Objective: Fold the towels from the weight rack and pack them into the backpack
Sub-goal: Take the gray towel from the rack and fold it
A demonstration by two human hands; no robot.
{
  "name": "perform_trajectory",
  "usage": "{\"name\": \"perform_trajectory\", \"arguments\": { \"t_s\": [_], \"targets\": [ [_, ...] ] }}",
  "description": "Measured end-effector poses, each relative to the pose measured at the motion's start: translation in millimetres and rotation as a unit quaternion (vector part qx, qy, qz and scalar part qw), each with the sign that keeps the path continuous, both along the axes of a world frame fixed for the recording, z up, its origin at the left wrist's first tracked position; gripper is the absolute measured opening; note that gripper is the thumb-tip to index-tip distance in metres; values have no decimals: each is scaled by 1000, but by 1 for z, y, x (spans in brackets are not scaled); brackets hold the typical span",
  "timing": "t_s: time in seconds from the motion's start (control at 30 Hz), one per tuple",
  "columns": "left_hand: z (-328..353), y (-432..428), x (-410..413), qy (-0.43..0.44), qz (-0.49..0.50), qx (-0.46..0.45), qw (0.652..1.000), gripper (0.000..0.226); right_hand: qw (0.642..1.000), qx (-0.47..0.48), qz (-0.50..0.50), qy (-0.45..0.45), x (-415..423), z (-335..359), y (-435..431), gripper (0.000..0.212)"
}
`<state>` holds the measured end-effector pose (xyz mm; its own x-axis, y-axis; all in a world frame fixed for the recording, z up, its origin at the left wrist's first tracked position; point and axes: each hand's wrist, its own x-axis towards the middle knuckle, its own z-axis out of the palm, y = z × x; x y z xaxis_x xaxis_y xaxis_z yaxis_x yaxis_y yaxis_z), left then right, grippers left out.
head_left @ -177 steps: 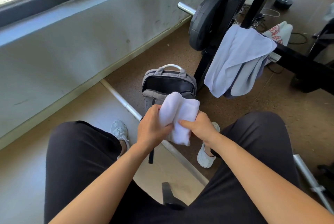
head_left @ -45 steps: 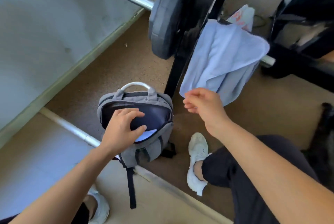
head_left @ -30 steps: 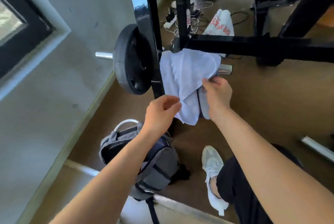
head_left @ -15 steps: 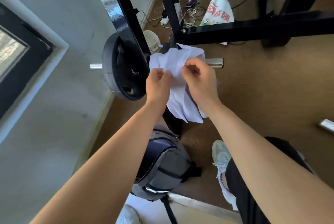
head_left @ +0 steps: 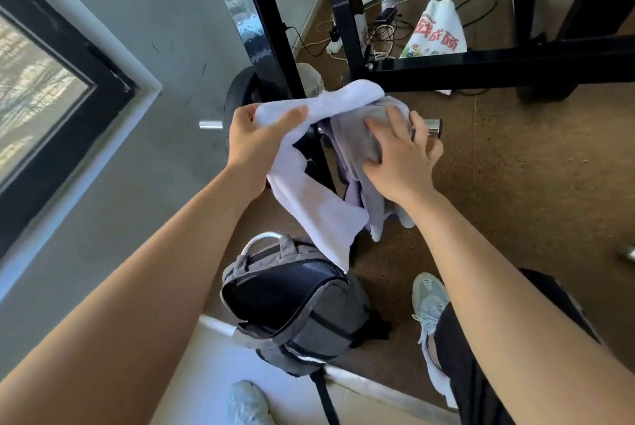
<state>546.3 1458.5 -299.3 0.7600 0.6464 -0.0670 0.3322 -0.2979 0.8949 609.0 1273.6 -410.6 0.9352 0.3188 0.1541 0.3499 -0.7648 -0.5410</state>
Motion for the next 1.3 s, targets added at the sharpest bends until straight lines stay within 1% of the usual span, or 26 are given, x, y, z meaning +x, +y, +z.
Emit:
{"name": "perform_trajectory", "arguments": {
  "t_s": [0.03, 0.07, 0.1, 0.13, 0.17, 0.2, 0.23, 0.27, 0.3, 0.37, 0.43, 0.57, 0.67, 0.77, 0.83, 0.9, 0.97, 1.0, 1.07, 1.1, 1.17, 1.2, 1.23, 1.27, 1.3],
  "targets": [
    [-2, 6, -8, 73, -29, 112, 991, 60, 1000, -4, -1, 6, 0, 0, 1, 60],
    [-5, 11, -15, 142, -51, 215, 965, 59, 1000, -6, -3, 12, -1, 1, 1, 62],
    [-7, 14, -20, 189, -62, 266, 943, 49, 1000, -6, -4, 19, -2, 2, 3, 63],
    [-6, 14, -26, 206, -61, 261, 941, 40, 1000, -6, -6, 23, -3, 3, 4, 64],
    [-5, 16, -29, 201, -53, 225, 952, 34, 1000, -7, -9, 25, -4, 4, 5, 63],
    [-3, 17, -33, 170, -40, 167, 970, 30, 1000, -7, -13, 25, -4, 5, 6, 62],
    [0, 19, -38, 128, -20, 94, 987, 25, 1000, -7, -17, 26, -5, 5, 7, 61],
    [3, 20, -43, 81, -7, 14, 997, 22, 999, -8, -18, 25, -5, 6, 7, 61],
    [7, 21, -50, 38, -4, -65, 997, 22, 1000, -11, -18, 23, -5, 5, 8, 62],
    [11, 24, -65, -21, -5, -189, 982, 36, 999, -22, -15, 18, -6, 3, 8, 65],
    [14, 25, -81, -47, 5, -236, 971, 48, 999, -28, -14, 15, -7, 2, 9, 67],
    [27, 12, -117, -48, -1, -276, 960, 52, 999, -23, 5, 25, -6, 3, 6, 73],
    [40, -7, -149, -40, -10, -307, 951, 38, 999, 1, 20, 29, -8, 4, 4, 76],
    [43, -25, -176, -28, -4, -296, 955, 35, 1000, 13, 15, -4, -22, 7, 8, 78],
    [35, -32, -191, -10, 7, -292, 956, 34, 998, 40, 35, -30, -41, 10, 14, 73],
    [21, -34, -207, 10, 25, -297, 955, 34, 991, 106, 74, -33, -68, 14, 21, 63],
    [7, -37, -226, 23, 35, -303, 952, 35, 977, 167, 131, -21, -99, 14, 26, 53],
    [-1, -37, -233, 34, 38, -300, 952, 40, 967, 198, 161, 7, -113, 15, 28, 47],
    [-12, -38, -245, 51, 36, -300, 952, 49, 937, 266, 196, 115, -139, 21, 31, 34],
    [-16, -40, -251, 53, 31, -300, 952, 52, 916, 299, 208, 169, -154, 26, 30, 27],
    [-22, -43, -263, 56, 19, -287, 956, 59, 876, 349, 245, 228, -182, 33, 28, 16],
    [-24, -45, -268, 53, 15, -278, 959, 59, 860, 361, 273, 236, -196, 35, 26, 14],
    [-26, -46, -274, 45, 11, -271, 962, 54, 849, 363, 302, 238, -209, 37, 22, 17],
    [-29, -46, -279, 37, 5, -263, 964, 48, 846, 351, 328, 231, -220, 39, 19, 25],
    [-32, -45, -283, 36, 0, -255, 966, 43, 854, 323, 350, 213, -230, 39, 16, 38]
  ]
}}
